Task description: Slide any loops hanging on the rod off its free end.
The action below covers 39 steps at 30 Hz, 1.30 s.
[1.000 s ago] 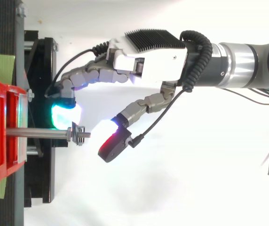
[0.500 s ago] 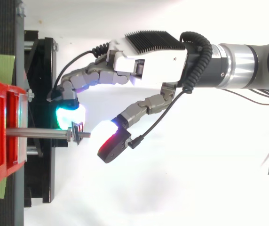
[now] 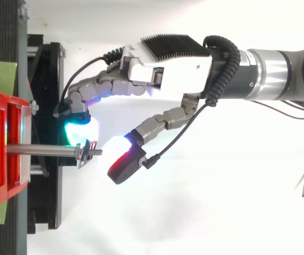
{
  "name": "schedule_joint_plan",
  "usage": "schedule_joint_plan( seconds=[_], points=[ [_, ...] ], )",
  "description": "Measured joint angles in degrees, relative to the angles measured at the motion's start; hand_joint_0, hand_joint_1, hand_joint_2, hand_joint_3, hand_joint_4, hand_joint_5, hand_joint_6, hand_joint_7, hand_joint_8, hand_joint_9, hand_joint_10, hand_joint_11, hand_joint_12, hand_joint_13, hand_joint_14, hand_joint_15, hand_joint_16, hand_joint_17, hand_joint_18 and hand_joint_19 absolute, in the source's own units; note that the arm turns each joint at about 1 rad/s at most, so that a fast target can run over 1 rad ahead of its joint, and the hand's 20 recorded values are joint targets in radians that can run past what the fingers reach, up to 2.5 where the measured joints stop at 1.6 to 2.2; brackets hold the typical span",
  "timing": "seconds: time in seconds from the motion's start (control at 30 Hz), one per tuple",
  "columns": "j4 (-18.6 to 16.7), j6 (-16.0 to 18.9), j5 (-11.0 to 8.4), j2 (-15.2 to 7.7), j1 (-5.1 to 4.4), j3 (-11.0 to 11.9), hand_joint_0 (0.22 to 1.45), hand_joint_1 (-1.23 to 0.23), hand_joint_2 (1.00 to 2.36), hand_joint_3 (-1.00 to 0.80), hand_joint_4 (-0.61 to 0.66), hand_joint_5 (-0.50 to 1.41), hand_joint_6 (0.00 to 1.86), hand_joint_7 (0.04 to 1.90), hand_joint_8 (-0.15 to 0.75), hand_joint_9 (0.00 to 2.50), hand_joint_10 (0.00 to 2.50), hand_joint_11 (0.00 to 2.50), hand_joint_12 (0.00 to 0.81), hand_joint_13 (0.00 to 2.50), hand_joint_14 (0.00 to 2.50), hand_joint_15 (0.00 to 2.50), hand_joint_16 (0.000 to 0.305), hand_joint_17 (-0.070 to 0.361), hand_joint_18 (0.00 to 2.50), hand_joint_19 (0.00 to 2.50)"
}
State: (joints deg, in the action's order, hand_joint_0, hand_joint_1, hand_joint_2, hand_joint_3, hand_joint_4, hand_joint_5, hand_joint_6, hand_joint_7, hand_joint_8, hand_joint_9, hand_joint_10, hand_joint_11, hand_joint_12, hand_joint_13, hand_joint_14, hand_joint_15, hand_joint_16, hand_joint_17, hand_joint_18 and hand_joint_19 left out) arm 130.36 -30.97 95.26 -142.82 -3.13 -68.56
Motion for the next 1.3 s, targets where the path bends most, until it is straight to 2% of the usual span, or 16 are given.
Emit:
schedule_joint_plan(
  seconds=[0.73, 1.3],
  points=[
    [-5.73, -0.12, -0.07, -2.61, -0.19, 0.09, 0.56, -0.56, 1.01, -0.39, 0.26, -0.17, 0.50, 1.31, 0.300, 0.67, 0.01, 0.16, 0.296, 0.69, 0.00, 0.04, 0.052, 0.117, 0.75, 0.30],
    [-6.17, 0.69, 1.13, -3.50, 0.35, 1.62, 0.56, -0.56, 1.01, -0.39, 0.27, -0.17, 0.50, 1.31, 0.302, 0.67, 0.01, 0.17, 0.294, 0.69, 0.00, 0.04, 0.052, 0.117, 0.75, 0.31]
  ],
)
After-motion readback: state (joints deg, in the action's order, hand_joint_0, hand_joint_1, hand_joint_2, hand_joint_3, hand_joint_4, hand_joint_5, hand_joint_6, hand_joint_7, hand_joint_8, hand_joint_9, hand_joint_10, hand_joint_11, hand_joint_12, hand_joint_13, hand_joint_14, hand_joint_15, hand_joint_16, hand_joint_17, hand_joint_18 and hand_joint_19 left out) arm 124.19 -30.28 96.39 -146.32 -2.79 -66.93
